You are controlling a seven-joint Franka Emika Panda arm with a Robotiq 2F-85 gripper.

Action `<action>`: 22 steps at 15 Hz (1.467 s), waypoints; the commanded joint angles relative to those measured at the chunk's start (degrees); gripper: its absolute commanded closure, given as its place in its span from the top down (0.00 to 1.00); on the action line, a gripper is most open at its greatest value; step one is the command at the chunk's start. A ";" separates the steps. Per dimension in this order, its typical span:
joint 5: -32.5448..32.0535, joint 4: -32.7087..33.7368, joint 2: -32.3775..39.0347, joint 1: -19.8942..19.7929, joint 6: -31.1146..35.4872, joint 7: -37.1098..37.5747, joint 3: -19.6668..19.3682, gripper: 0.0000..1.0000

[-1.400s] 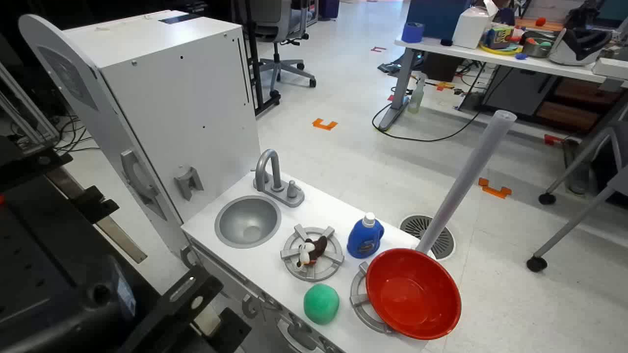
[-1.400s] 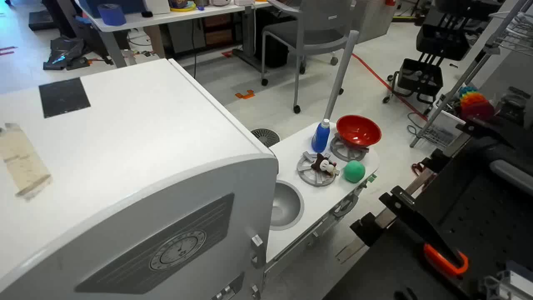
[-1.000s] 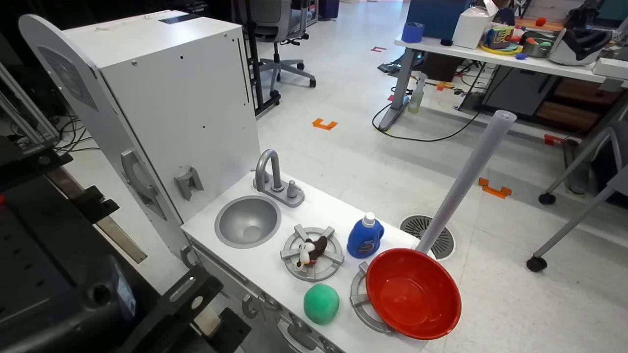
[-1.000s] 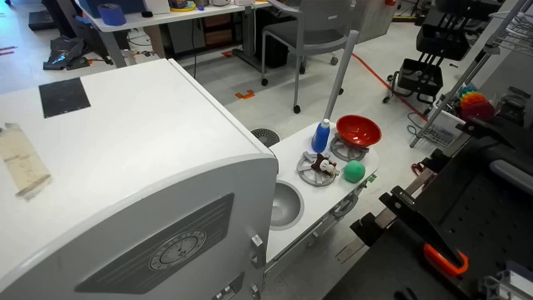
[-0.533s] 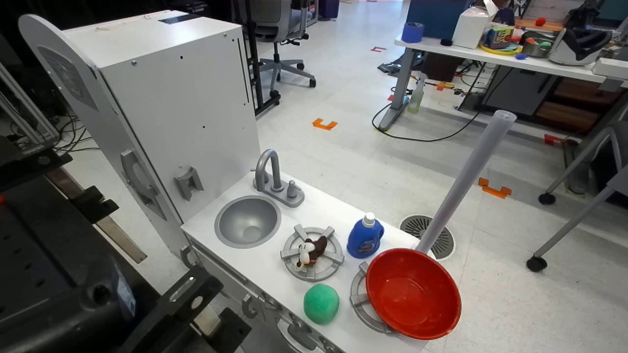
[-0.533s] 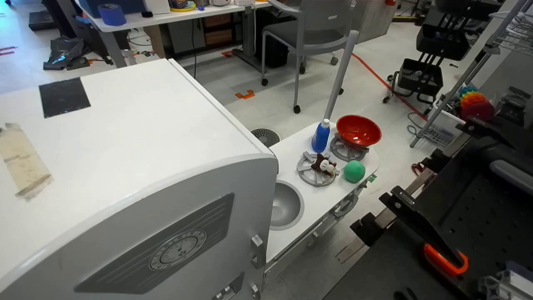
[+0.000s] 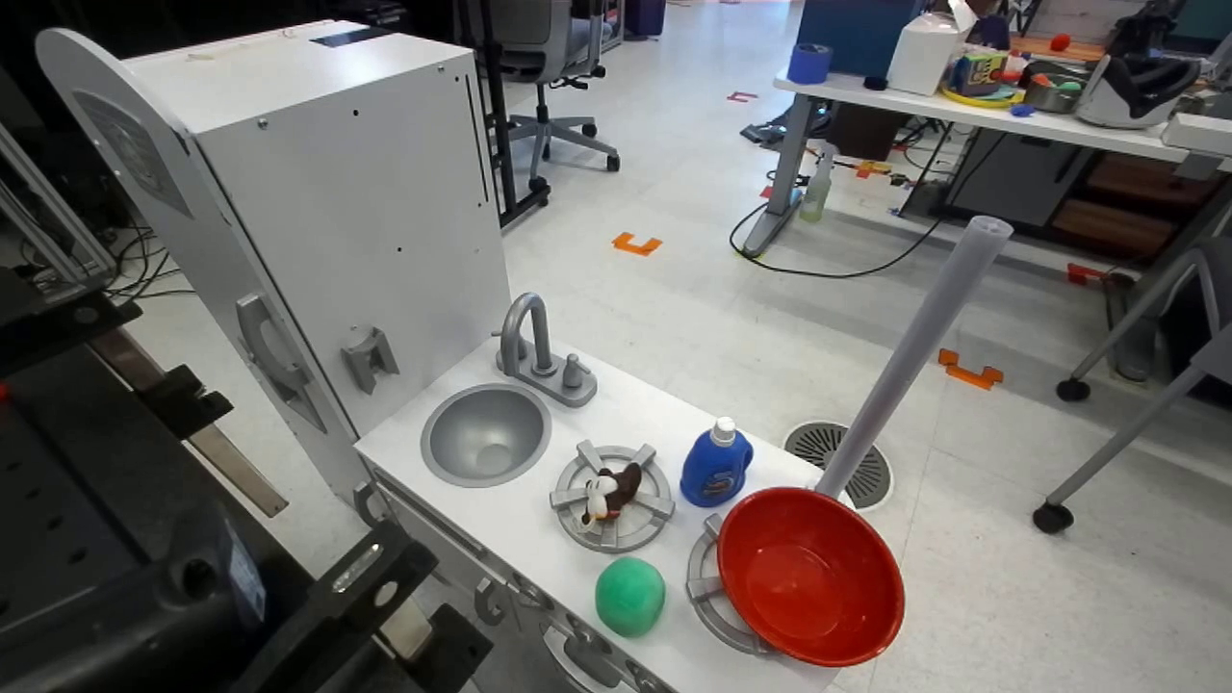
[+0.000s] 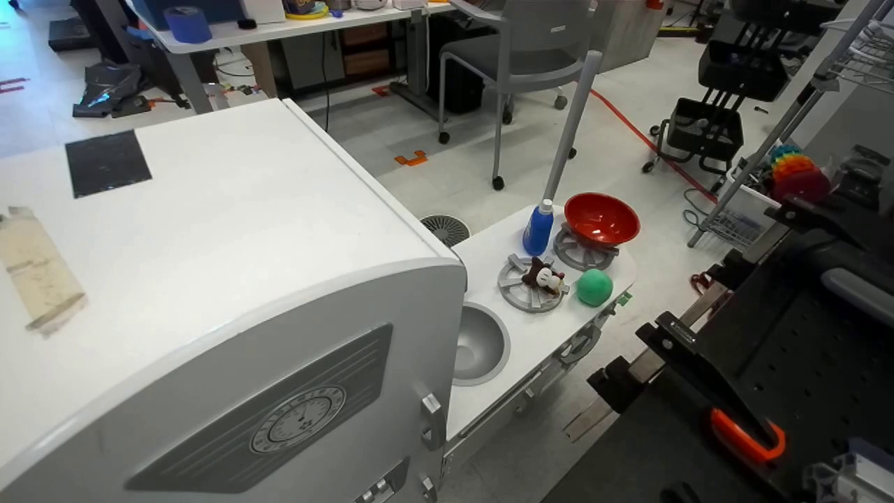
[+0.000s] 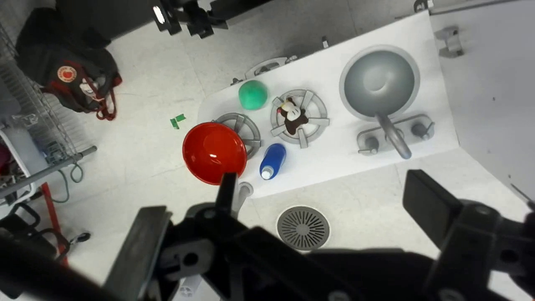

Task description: Move the blue bottle to the left

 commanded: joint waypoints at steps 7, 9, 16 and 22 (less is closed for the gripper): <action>-0.61 31.46 35.69 6.15 1.77 7.84 -15.41 1.00; -0.82 37.70 43.09 7.07 1.95 9.30 -18.26 1.00; 0.71 58.41 67.67 7.41 0.96 13.68 -24.22 1.00; 8.70 75.20 81.66 3.20 -0.40 13.30 -20.64 1.00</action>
